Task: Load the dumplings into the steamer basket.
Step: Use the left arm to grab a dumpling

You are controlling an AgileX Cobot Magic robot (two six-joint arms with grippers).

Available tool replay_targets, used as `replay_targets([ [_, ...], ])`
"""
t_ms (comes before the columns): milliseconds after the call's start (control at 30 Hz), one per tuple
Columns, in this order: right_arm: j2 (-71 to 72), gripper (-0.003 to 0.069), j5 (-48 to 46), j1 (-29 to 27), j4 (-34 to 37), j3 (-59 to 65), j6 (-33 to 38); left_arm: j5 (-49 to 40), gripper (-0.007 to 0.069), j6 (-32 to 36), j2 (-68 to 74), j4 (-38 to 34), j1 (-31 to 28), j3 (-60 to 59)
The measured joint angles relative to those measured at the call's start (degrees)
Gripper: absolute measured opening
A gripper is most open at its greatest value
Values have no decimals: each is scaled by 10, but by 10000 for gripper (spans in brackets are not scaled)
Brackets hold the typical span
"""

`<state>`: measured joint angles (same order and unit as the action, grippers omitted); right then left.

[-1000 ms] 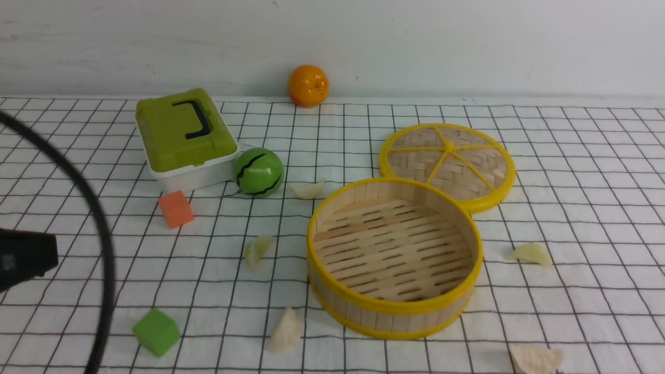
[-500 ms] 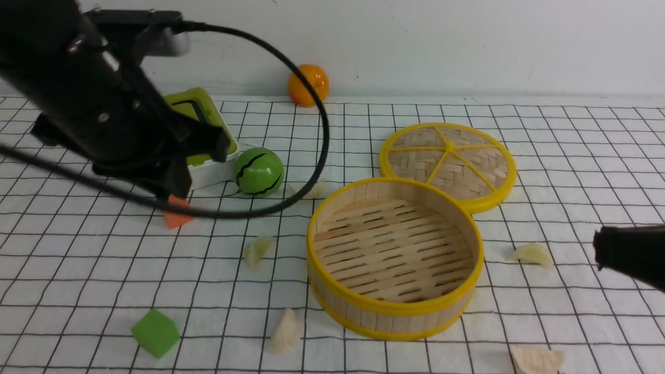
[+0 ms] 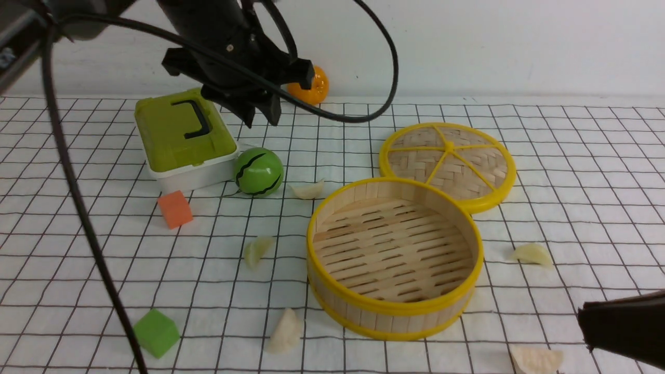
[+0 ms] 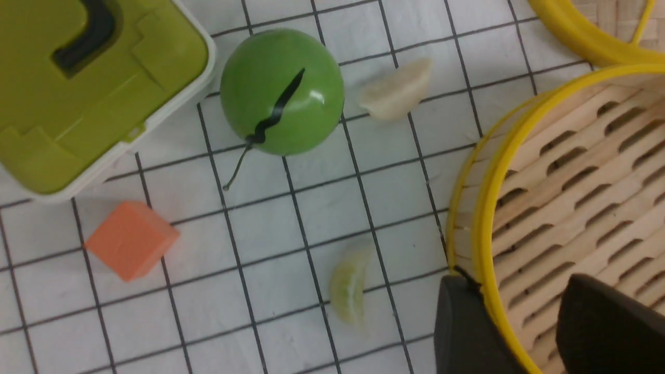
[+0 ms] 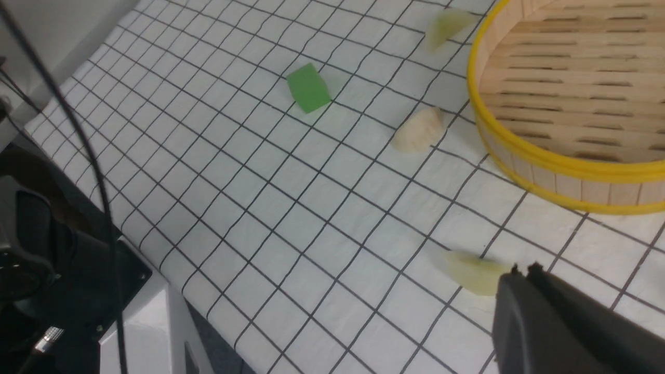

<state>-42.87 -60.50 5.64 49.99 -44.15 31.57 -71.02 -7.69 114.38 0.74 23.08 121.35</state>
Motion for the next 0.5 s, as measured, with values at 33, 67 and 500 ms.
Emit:
replay_targets([
  [33, 0, -19, -6, 0, 1, -1, 0, 0, 261, 10, 17, 6, 0, 10],
  [67, 0, -19, -8, 0, 1, -1, 0, 0, 261, 13, 23, 7, 0, 12],
  [500, 0, -10, -61, 0, 2, -1, 0, 161, 377, 127, 150, 17, 1, 22],
])
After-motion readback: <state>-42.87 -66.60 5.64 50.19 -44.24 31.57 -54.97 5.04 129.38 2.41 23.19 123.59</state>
